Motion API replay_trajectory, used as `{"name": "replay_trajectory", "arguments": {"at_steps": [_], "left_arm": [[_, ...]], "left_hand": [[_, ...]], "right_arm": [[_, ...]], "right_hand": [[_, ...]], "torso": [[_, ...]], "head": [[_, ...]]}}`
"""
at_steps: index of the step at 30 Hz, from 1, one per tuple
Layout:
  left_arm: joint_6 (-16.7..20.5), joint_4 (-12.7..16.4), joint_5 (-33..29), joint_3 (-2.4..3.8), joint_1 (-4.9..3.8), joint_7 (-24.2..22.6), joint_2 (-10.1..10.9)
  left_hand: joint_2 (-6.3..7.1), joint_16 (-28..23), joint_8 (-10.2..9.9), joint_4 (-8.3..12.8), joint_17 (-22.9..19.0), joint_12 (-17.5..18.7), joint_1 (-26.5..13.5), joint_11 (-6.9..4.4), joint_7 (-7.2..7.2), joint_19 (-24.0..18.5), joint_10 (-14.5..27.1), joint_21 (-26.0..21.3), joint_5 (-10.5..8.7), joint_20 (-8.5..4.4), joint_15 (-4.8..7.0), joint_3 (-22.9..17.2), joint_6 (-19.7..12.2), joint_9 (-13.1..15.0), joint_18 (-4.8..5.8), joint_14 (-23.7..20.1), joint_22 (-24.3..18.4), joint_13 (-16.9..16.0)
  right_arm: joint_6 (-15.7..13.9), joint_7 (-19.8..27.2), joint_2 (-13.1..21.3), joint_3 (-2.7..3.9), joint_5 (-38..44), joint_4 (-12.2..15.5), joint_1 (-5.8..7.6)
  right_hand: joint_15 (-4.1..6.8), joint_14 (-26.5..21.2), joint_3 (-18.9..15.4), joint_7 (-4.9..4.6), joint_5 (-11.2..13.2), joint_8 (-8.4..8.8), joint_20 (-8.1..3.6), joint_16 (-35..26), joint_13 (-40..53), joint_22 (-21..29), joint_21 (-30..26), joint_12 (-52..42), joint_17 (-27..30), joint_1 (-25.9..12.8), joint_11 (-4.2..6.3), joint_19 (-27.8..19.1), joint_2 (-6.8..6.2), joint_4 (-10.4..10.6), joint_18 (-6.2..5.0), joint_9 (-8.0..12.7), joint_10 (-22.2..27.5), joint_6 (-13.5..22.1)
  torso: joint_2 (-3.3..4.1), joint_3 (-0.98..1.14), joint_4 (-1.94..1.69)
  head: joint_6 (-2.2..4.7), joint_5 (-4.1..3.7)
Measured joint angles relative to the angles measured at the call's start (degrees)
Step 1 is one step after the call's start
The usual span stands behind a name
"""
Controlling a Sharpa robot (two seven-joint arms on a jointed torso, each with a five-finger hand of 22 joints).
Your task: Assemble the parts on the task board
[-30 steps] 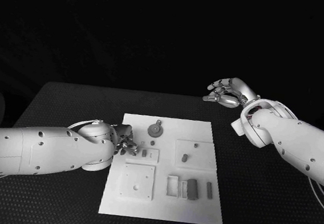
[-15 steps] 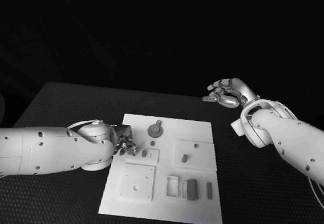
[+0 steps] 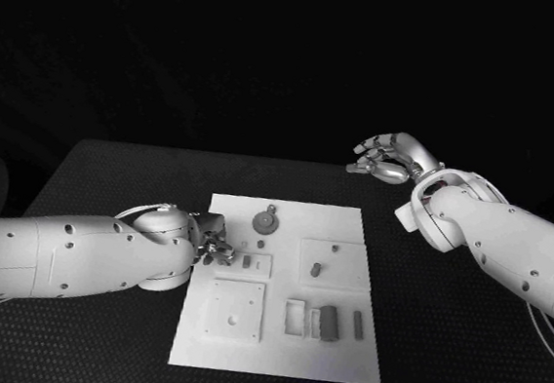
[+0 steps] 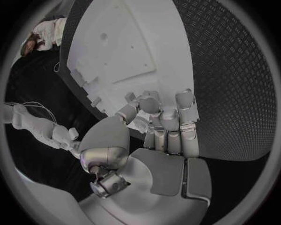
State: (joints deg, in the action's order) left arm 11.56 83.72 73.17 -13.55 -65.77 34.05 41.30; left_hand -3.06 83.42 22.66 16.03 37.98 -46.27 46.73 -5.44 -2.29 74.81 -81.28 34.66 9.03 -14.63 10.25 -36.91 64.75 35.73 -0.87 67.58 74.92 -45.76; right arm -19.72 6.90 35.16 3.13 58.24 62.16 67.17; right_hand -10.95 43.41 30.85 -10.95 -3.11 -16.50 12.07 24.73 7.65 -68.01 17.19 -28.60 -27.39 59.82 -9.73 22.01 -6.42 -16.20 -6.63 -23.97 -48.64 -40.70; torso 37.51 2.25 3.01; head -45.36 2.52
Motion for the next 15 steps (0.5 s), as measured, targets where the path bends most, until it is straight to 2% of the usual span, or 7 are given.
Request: {"name": "replay_trajectory", "arguments": {"at_steps": [8,15], "left_arm": [[-0.29,0.02,0.32,0.02,0.0,0.04,-0.01],[-0.42,-0.12,0.43,0.03,-0.02,0.1,-0.17]], "left_hand": [[-0.01,0.4,0.35,0.02,-0.15,-0.27,-0.01,0.0,0.0,-0.09,0.0,0.47,1.58,0.09,-0.01,0.0,0.0,-0.03,0.0,0.01,0.0,0.0],[-0.01,0.57,0.36,0.1,-0.28,-0.5,-0.01,0.0,0.0,-0.09,0.0,0.68,1.55,0.09,-0.01,0.07,0.0,-0.02,0.0,0.01,-0.01,-0.05]], "right_arm": [[0.01,0.0,-0.02,0.0,-0.01,-0.02,-0.01],[0.02,0.0,-0.04,0.0,-0.01,-0.03,-0.02]], "right_hand": [[0.0,0.0,0.0,0.0,0.0,0.0,0.0,0.0,-0.05,0.0,0.0,0.0,-0.05,0.0,0.0,0.0,0.0,0.0,0.0,0.05,0.0,0.0],[0.0,0.0,0.0,0.0,0.0,0.0,0.0,-0.16,-0.04,-0.06,0.0,0.0,-0.08,0.0,0.0,0.0,0.0,0.0,0.0,0.04,0.0,0.0]], "torso": [[0.01,0.02,0.02],[0.01,0.02,0.02]], "head": [[-0.04,-0.01],[-0.02,-0.02]]}}
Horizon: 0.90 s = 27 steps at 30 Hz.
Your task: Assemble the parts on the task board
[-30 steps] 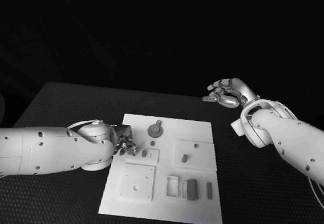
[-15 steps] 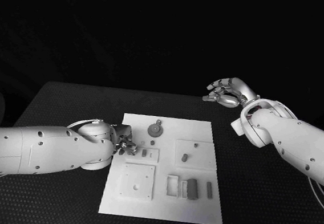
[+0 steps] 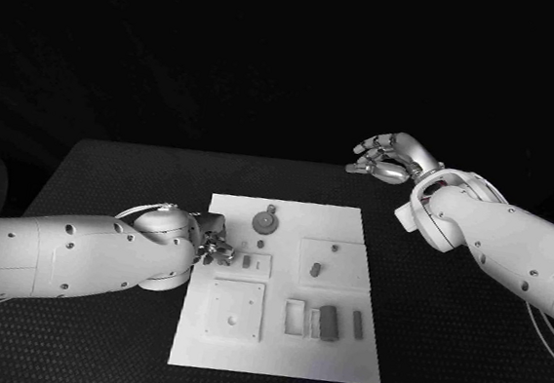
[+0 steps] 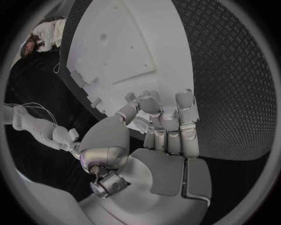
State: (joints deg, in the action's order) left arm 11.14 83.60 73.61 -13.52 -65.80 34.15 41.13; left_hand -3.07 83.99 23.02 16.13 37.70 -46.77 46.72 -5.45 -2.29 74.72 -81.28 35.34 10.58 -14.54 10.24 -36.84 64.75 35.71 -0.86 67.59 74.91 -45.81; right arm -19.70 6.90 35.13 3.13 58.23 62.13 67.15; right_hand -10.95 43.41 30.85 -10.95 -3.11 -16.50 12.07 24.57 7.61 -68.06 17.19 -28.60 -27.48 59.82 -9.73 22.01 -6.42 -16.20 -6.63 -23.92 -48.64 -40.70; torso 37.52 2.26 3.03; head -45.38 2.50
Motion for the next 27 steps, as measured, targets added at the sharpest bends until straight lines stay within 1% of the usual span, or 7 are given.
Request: {"name": "replay_trajectory", "arguments": {"at_steps": [6,8,10,13,21,22,27], "left_arm": [[-0.09,-0.32,-0.01,0.01,-0.02,0.15,-0.26],[-0.16,-0.42,-0.07,0.02,-0.04,0.19,-0.33],[-0.27,-0.57,-0.13,0.0,-0.01,0.22,-0.42],[-0.37,-0.7,-0.17,-0.02,0.0,0.24,-0.55],[-1.15,-0.77,-0.55,-0.18,0.21,0.26,-0.73],[-1.26,-0.79,-0.61,-0.19,0.22,0.26,-0.73],[-1.58,-0.84,-0.84,-0.2,0.23,0.27,-0.72]], "left_hand": [[-0.27,0.1,0.33,0.02,-0.49,-0.17,-0.27,0.0,0.0,0.0,0.0,0.12,-3.79,0.01,-0.01,-0.04,0.0,-0.2,0.0,0.01,0.0,0.13],[-0.25,0.1,0.33,-0.49,-0.72,-0.17,-0.29,0.0,0.0,0.0,0.0,0.12,-6.21,0.01,-0.01,-0.36,0.0,-0.34,0.0,0.01,0.0,0.32],[-0.02,0.1,0.54,-1.45,-0.86,-0.17,-0.61,0.0,0.0,0.0,0.0,0.12,-7.12,0.01,-0.02,0.0,0.0,-0.47,0.0,0.02,0.0,0.44],[0.35,0.1,0.78,-1.64,-0.86,-0.17,-1.27,0.0,0.0,0.0,0.0,0.12,-7.25,0.02,-0.03,0.06,0.0,-0.45,0.01,0.03,0.0,0.43],[3.64,0.1,1.1,-3.95,-1.06,-0.16,-3.69,-0.17,1.8,-0.32,-0.17,0.21,-7.59,-0.1,1.12,1.28,1.8,-0.37,0.01,0.72,-0.01,0.59],[4.06,0.1,0.78,-4.05,-1.11,-0.16,-3.85,-0.16,2.7,-0.32,-0.16,0.21,-7.6,-0.1,1.13,1.33,2.72,-0.81,0.01,0.7,-0.01,0.59],[4.57,0.1,0.89,-4.41,-1.15,-0.16,-3.84,-0.22,2.33,-0.33,0.07,0.21,-7.6,-0.1,1.19,1.38,4.31,-0.41,0.01,0.65,-0.01,0.59]], "right_arm": [[0.0,0.0,-0.01,0.0,0.0,0.0,0.0],[0.0,0.0,-0.02,0.0,-0.01,0.0,0.0],[0.0,0.0,-0.03,0.0,-0.01,0.0,0.0],[0.0,0.0,-0.06,0.0,-0.01,0.0,-0.01],[0.0,0.0,-0.09,0.0,-0.03,0.0,-0.01],[0.0,0.0,-0.09,0.0,-0.03,0.0,-0.01],[0.0,0.0,-0.08,0.0,-0.04,0.0,-0.01]], "right_hand": [[0.0,0.0,0.0,0.0,0.0,0.0,0.0,-0.07,-0.01,0.0,0.0,0.0,-0.02,0.0,0.0,0.0,0.0,0.0,0.0,0.0,0.0,0.0],[0.0,0.0,0.0,0.0,0.0,0.0,0.0,-0.07,-0.04,0.0,0.0,0.0,-0.02,0.0,0.0,0.0,0.0,0.0,0.0,0.0,0.0,0.0],[0.0,0.0,0.0,0.0,0.0,0.0,0.0,-0.07,-0.04,0.0,0.0,0.0,-0.02,0.0,0.0,0.0,0.0,0.0,0.0,0.0,0.0,0.0],[0.0,0.0,0.0,0.0,0.0,0.0,0.0,-0.07,-0.04,0.0,0.0,0.0,-0.02,0.0,0.0,0.0,0.0,0.0,-0.01,-0.01,0.0,0.0],[0.0,0.0,0.0,0.0,0.0,0.0,0.0,-0.07,-0.09,-0.05,0.0,0.0,-0.08,0.0,0.0,0.0,0.0,0.0,0.0,0.05,0.0,0.0],[0.0,0.0,0.0,0.0,0.0,0.0,0.0,-0.07,-0.09,-0.08,0.0,0.0,-0.08,0.0,0.0,0.0,0.0,0.0,0.0,0.05,0.0,0.0],[0.0,0.0,0.0,0.0,0.0,0.0,0.0,-0.07,-0.09,-0.1,0.0,0.0,-0.08,0.0,0.0,0.0,0.0,0.0,0.0,0.04,0.0,0.0]], "torso": [[0.0,0.0,0.03],[0.0,0.0,0.03],[0.0,0.0,0.03],[0.0,0.01,0.03],[0.0,0.02,0.05],[0.0,0.02,0.05],[0.01,0.02,0.06]], "head": [[0.02,-0.02],[0.02,-0.02],[0.05,-0.02],[0.07,0.0],[0.07,-0.02],[0.07,-0.03],[0.02,-0.11]]}}
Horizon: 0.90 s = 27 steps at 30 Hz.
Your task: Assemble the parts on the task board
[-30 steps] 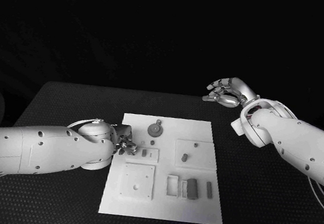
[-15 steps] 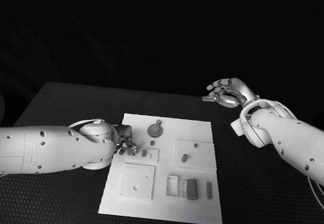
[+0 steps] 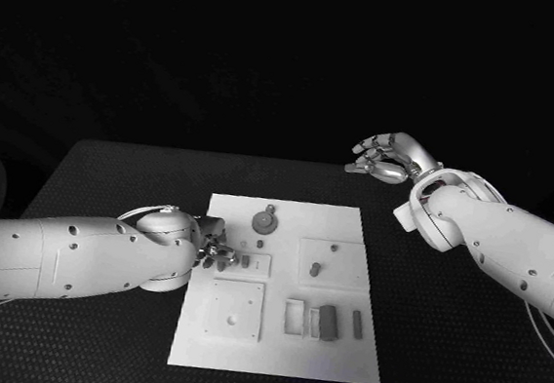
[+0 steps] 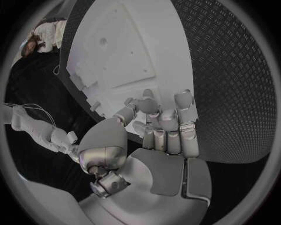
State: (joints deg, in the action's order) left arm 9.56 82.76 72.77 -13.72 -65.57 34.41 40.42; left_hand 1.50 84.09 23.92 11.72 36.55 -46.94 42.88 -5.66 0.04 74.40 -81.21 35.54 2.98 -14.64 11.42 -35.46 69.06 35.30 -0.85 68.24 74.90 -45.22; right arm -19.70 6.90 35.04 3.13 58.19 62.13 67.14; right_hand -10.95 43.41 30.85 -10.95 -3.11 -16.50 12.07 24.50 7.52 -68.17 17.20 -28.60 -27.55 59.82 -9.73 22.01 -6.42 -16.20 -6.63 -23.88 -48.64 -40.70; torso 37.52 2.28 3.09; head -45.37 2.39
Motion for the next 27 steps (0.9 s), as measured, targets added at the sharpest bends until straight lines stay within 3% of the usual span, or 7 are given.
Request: {"name": "replay_trajectory", "arguments": {"at_steps": [9,11,21,27], "left_arm": [[-0.34,-0.25,-0.33,-0.08,0.14,0.0,0.11],[-0.34,-0.37,-0.32,-0.08,0.14,0.0,0.22],[-0.15,-0.47,-0.19,-0.04,0.14,0.0,0.93],[0.07,-0.22,-0.62,0.0,-0.2,-0.13,1.33]], "left_hand": [[2.28,0.22,0.22,-1.86,-0.19,0.0,-0.82,-0.42,-0.05,0.0,1.16,0.0,0.01,0.0,0.06,0.59,0.03,0.11,0.0,-0.06,0.0,0.1],[1.83,0.22,0.44,-1.21,-0.22,0.0,-1.25,-0.42,-0.25,0.0,1.27,0.0,0.02,0.0,0.07,2.98,-0.17,0.21,0.0,-0.06,0.0,0.1],[3.7,0.21,0.44,-0.48,-0.68,0.0,-7.09,-0.2,-0.37,-1.63,1.3,-0.6,0.05,-0.22,0.54,10.32,-1.18,0.22,0.0,-0.62,0.04,0.34],[5.35,-1.27,-0.27,1.25,-1.64,1.87,-8.73,0.34,-0.89,-3.21,3.19,-2.4,0.05,-0.55,-0.17,12.35,-3.13,-0.26,-0.07,-2.24,0.04,1.16]], "right_arm": [[0.0,0.0,0.02,0.0,-0.01,0.0,0.0],[0.0,0.0,0.02,0.0,-0.02,-0.02,0.0],[-0.01,0.0,0.01,0.0,-0.04,-0.06,-0.04],[-0.01,0.0,0.01,0.0,-0.05,-0.07,-0.1]], "right_hand": [[0.0,0.0,0.0,0.0,0.0,0.0,0.0,0.0,-0.04,-0.01,-0.23,0.0,-0.05,0.0,0.0,0.0,0.0,0.0,-0.01,0.0,0.0,0.0],[0.0,0.0,0.0,0.0,0.0,0.0,0.0,0.0,-0.05,-0.05,-0.23,0.0,-0.05,0.0,0.0,0.0,0.0,0.0,0.0,0.0,0.0,0.0],[0.0,0.0,0.0,0.0,0.0,0.0,0.0,0.0,-0.04,-0.04,-0.22,0.0,-0.1,0.0,0.0,0.0,0.0,0.0,-0.01,0.0,0.0,0.0],[0.0,0.0,0.0,0.0,0.0,0.0,0.0,0.0,-0.1,-0.1,-0.23,0.0,-0.09,0.0,0.0,0.0,0.0,0.0,-0.01,0.05,0.0,0.0]], "torso": [[0.0,0.01,-0.04],[0.0,-0.02,-0.05],[-0.01,-0.09,-0.07],[-0.03,-0.1,-0.09]], "head": [[0.03,-0.09],[0.07,-0.13],[0.22,-0.32],[0.27,-0.36]]}}
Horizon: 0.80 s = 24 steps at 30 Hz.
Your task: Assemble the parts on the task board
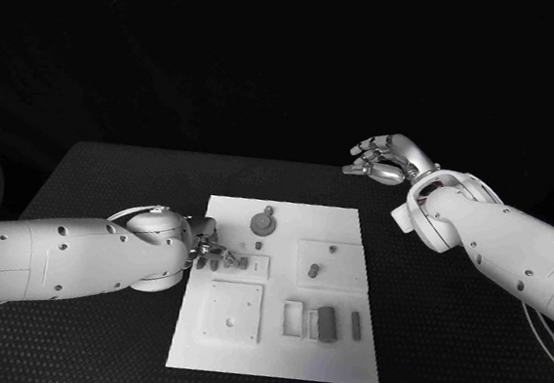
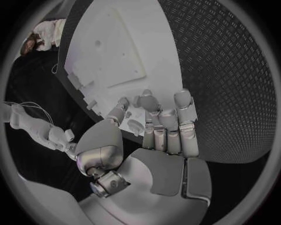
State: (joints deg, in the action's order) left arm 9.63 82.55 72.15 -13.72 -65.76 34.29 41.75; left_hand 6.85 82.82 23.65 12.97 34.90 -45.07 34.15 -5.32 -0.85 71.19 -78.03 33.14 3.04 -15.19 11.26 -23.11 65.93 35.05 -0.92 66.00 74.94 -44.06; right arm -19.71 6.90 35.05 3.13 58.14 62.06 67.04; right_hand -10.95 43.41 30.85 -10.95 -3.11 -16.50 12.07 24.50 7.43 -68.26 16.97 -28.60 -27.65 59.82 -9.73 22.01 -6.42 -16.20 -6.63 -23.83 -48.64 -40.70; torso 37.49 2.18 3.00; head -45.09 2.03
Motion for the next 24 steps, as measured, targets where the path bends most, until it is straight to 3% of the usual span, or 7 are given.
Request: {"name": "replay_trajectory", "arguments": {"at_steps": [7,12,15,18,20,22,24], "left_arm": [[0.85,0.15,-1.54,0.03,-1.25,-0.21,1.15],[2.03,0.47,-3.47,0.08,-2.67,-0.88,1.65],[3.37,0.54,-5.65,0.09,-3.47,-2.19,1.85],[5.77,0.18,-8.63,0.17,-4.12,-4.84,1.74],[7.91,-0.63,-10.89,0.2,-4.29,-7.48,1.44],[9.65,-1.55,-12.47,0.19,-4.3,-9.95,1.01],[11.25,-2.67,-13.76,0.08,-4.3,-13.05,0.26]], "left_hand": [[2.89,-2.14,-1.69,-0.93,-1.47,2.59,-0.9,1.24,-1.15,-2.34,2.61,-2.76,0.0,0.78,-1.32,-2.52,-3.25,-0.58,-0.4,-2.26,-0.5,1.2],[2.87,-5.69,-2.4,-0.12,-3.18,6.85,-0.88,3.1,-3.2,-6.31,6.74,-6.64,0.0,2.49,-3.23,-3.99,-6.77,-0.72,-0.37,-6.42,-2.22,3.29],[1.77,-8.52,-2.4,1.19,-4.55,10.14,0.83,4.28,-4.43,-8.88,9.41,-9.29,0.0,3.62,-4.65,-4.53,-8.38,-0.67,0.01,-8.87,-3.54,5.03],[-0.5,-11.93,-2.4,3.27,-6.16,14.2,5.45,5.92,-5.5,-12.25,12.69,-12.13,0.63,5.23,-6.71,-5.07,-10.0,-0.54,0.09,-12.1,-4.8,7.34],[-1.92,-13.98,-2.4,3.66,-7.07,16.8,11.34,7.06,-6.16,-13.73,13.82,-13.65,2.03,6.64,-8.09,-5.4,-10.98,-0.54,0.5,-13.53,-5.49,9.11],[-2.44,-15.48,-2.4,3.45,-7.73,18.86,17.94,7.74,-6.4,-14.52,14.5,-14.73,1.53,7.41,-8.86,-6.98,-11.72,-0.55,0.5,-14.29,-6.03,10.69],[-1.85,-17.92,-2.4,3.22,-8.76,21.43,23.58,8.52,-6.5,-15.8,14.75,-16.35,0.44,8.51,-10.31,-10.1,-11.81,-0.86,0.5,-15.23,-7.01,12.75]], "right_arm": [[0.0,0.0,0.02,0.0,-0.01,-0.02,-0.06],[0.0,0.0,0.05,0.0,-0.02,-0.03,-0.09],[0.0,0.0,0.03,0.0,-0.02,-0.06,-0.11],[0.0,0.01,0.01,0.0,-0.02,-0.09,-0.14],[0.0,0.01,-0.02,0.0,-0.03,-0.13,-0.17],[0.01,0.01,-0.03,0.0,-0.03,-0.15,-0.18],[0.01,0.02,-0.04,0.0,-0.04,-0.21,-0.18]], "right_hand": [[0.0,0.0,0.0,0.0,0.0,0.0,0.0,0.0,0.0,0.0,0.0,0.0,0.0,0.0,-0.21,0.0,0.0,0.0,0.0,0.0,0.21,0.0],[0.0,0.0,0.0,0.0,0.0,0.0,0.0,-0.22,0.01,-0.05,0.0,0.0,-0.05,0.0,-0.21,0.0,0.0,0.0,0.0,0.0,0.21,0.0],[0.0,0.0,0.0,0.0,0.0,0.0,0.0,-0.22,-0.05,-0.05,0.0,0.0,-0.05,0.0,-0.21,0.0,0.0,0.0,0.0,0.0,0.21,0.0],[0.0,0.0,0.0,0.0,0.0,0.0,0.0,-0.22,-0.05,-0.05,0.0,0.0,-0.05,0.0,-0.21,0.0,0.0,0.0,0.0,-0.01,0.21,0.0],[0.0,0.0,0.0,0.0,0.0,0.0,0.0,-0.22,-0.05,-0.05,0.0,0.0,-0.05,0.0,-0.21,0.0,0.0,0.0,0.0,-0.01,0.21,0.0],[0.0,0.0,0.0,0.0,0.0,0.0,0.0,-0.22,-0.05,-0.05,0.0,0.0,-0.06,0.0,-0.21,0.0,0.0,0.0,0.0,-0.01,0.21,0.0],[0.0,0.0,0.0,0.0,0.0,0.0,0.0,-0.22,-0.05,-0.09,0.0,0.0,-0.1,0.0,-0.21,0.0,0.0,0.0,0.0,-0.01,0.21,0.0]], "torso": [[0.0,0.03,0.0],[0.0,0.07,0.0],[0.0,0.07,0.0],[0.0,0.07,0.0],[0.0,0.07,0.01],[0.0,0.07,0.03],[0.0,0.07,0.04]], "head": [[0.16,-0.01],[0.25,-0.05],[0.37,-0.05],[0.5,-0.06],[0.59,-0.06],[0.71,-0.06],[0.8,-0.06]]}}
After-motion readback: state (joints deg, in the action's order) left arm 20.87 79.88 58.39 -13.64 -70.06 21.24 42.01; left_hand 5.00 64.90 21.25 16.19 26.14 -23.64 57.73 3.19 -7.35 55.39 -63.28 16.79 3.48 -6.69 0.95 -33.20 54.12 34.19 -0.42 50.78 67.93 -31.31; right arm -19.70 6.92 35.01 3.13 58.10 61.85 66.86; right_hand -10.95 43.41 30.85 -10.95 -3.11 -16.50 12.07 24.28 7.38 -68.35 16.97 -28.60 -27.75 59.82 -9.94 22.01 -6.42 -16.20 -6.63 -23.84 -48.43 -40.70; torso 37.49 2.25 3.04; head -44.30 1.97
